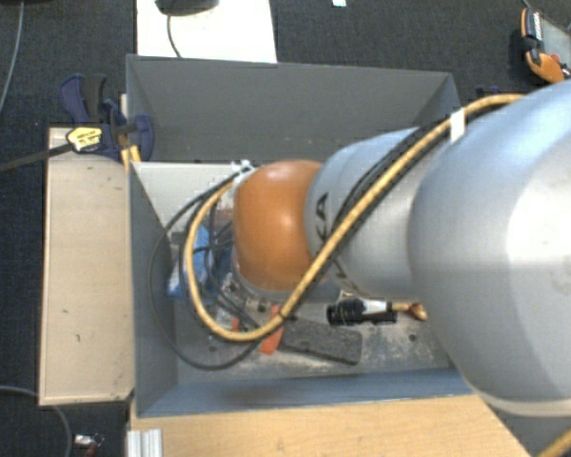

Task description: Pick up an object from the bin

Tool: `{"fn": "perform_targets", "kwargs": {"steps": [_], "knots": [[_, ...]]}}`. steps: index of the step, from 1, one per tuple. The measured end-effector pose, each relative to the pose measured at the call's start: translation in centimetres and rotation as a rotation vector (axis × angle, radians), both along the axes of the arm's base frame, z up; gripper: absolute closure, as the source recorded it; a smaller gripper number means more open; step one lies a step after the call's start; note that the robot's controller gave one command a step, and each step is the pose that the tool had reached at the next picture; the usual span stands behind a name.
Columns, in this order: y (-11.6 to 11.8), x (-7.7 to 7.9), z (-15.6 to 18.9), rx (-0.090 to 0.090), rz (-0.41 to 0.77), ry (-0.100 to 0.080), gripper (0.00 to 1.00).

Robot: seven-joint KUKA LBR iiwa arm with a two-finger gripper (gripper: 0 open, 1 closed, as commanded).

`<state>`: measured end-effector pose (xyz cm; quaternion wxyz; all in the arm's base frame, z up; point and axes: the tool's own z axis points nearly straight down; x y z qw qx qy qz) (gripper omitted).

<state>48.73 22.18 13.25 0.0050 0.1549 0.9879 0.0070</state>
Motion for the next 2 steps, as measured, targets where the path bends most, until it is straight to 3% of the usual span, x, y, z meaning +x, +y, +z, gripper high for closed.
{"fn": "perform_targets", "kwargs": {"steps": [2], "knots": [[0.0, 0.1, 3.7, 0.002, 0.003, -0.003, 1.00]]}}
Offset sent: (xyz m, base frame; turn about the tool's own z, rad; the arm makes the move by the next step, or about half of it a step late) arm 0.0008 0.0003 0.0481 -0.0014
